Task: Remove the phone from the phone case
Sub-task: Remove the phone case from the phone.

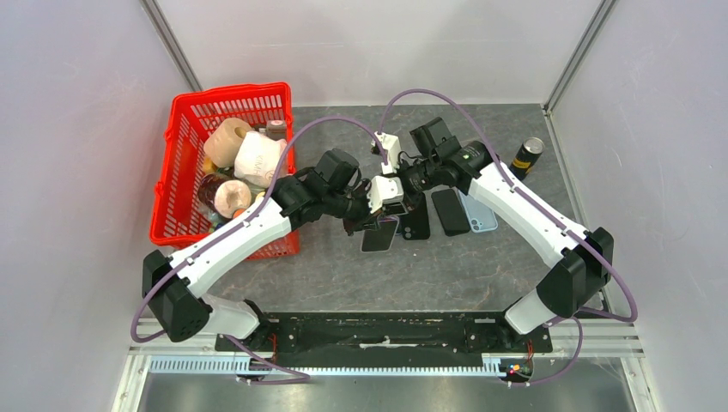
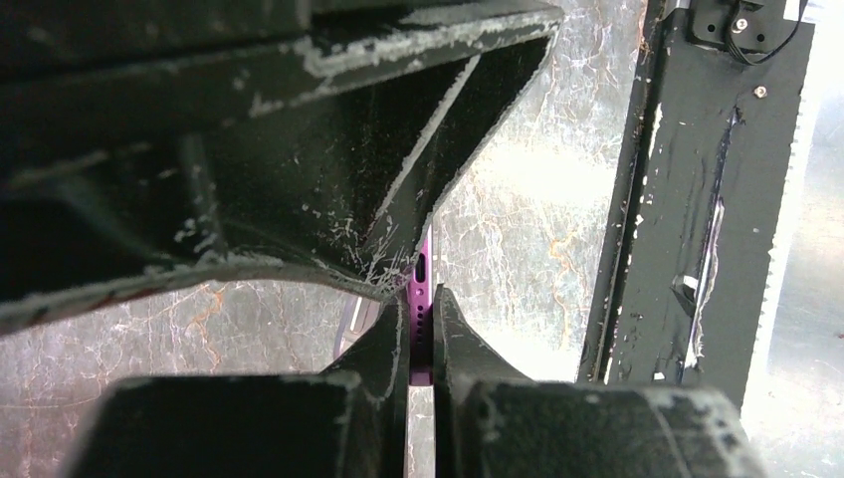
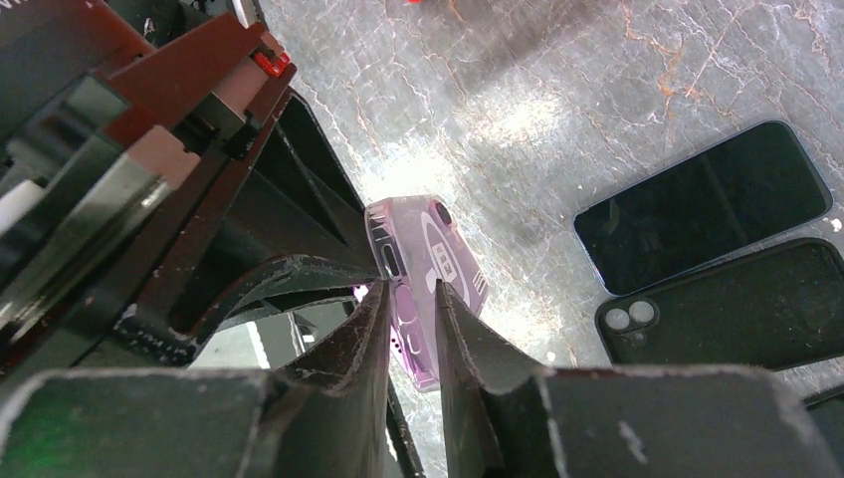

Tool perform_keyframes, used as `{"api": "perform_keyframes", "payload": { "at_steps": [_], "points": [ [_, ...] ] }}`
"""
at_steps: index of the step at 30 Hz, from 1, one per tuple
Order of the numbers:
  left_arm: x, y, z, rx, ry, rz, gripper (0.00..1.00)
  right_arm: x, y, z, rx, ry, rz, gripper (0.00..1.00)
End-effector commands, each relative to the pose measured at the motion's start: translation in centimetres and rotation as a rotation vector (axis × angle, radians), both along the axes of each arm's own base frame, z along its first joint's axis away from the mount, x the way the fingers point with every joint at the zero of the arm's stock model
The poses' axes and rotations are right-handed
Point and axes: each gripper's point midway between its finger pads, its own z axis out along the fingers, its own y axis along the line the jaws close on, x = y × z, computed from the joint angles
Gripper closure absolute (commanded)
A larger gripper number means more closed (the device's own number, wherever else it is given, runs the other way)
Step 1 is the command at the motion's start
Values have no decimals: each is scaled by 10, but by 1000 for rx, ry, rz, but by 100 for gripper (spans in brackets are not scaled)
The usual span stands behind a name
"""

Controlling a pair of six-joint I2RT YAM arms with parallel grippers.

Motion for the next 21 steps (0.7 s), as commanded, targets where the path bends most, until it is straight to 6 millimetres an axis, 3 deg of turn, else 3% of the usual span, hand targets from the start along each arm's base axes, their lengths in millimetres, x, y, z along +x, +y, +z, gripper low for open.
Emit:
{"api": "perform_keyframes", "payload": {
  "at_steps": [1,10,15,21],
  "points": [
    [-1,-31,65,-212,-137,-110,98,30,-9,-30,-116,-64,-91,73],
    [-8,-31,65,-229,-130,-145,98,50,-21,-35,-192,-126,-183,77],
    [-10,-30,64,-232,-132,-148,98,51,-21,-39,-203,-121,-187,78],
    [-2,-29,69,-234,-166,-113,98,33,-10,-37,-144,-60,-104,65]
  ]
}}
